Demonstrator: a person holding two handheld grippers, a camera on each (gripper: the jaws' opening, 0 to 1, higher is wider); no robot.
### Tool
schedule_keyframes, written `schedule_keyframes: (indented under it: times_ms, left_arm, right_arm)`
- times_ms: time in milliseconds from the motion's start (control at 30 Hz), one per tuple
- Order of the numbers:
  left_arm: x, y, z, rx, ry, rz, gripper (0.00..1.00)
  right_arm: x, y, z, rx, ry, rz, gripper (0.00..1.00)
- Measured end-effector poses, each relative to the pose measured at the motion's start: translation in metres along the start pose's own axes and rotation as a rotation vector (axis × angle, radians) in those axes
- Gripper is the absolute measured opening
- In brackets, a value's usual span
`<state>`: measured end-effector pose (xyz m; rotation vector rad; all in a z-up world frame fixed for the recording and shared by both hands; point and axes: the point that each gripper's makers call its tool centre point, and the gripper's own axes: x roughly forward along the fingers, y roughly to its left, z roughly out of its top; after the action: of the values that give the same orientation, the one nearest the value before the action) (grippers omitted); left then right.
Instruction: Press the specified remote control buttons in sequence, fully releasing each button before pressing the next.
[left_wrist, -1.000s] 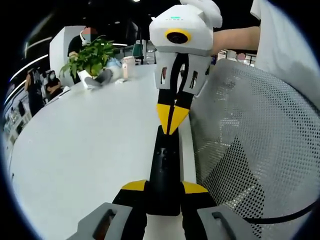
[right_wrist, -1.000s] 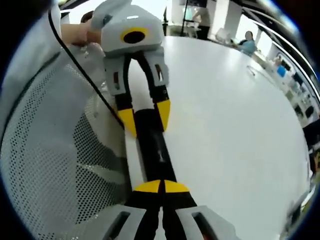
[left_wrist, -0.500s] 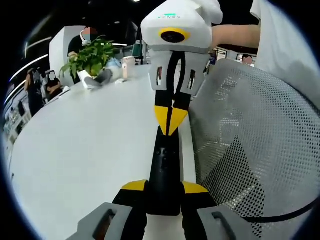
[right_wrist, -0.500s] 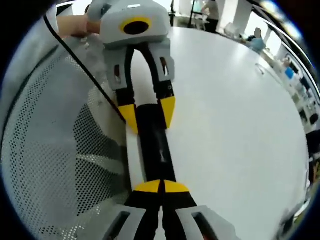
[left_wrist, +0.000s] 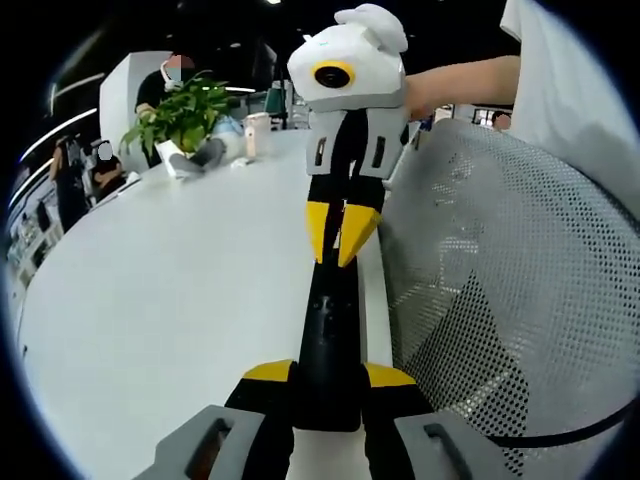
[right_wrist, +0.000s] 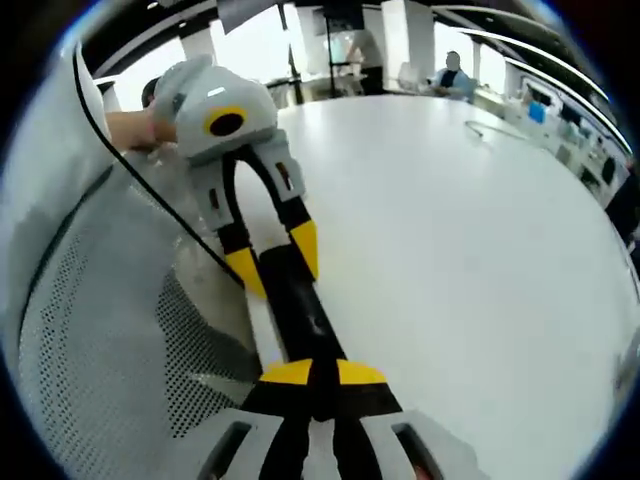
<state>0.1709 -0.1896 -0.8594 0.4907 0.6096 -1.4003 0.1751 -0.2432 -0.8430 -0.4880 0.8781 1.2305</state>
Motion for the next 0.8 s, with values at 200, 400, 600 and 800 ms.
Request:
schedule_keyframes:
  times_ms: [200, 400, 600, 800]
  left_arm:
    - [0.0, 0.0, 0.0, 0.0, 0.001, 0.001, 0.24]
    - [0.0, 0.0, 0.0, 0.0, 0.0, 0.001, 0.24]
    - [0.0, -0.001, -0.001, 0.008, 0.005, 0.003, 0.24]
    - [0.0, -0.001, -0.001, 0.008, 0.004, 0.001, 0.24]
  right_arm:
    - [0.005, 0.002, -0.007, -0.131, 0.067, -0.003, 0.03]
    - [0.007, 0.004, -0.007, -0.213, 0.113, 0.011, 0.04]
    - [0.009, 0.005, -0.008, -0.365, 0.227, 0.025, 0.04]
    - [0.011, 0.003, -0.008, -0.314, 0.313, 0.056, 0.04]
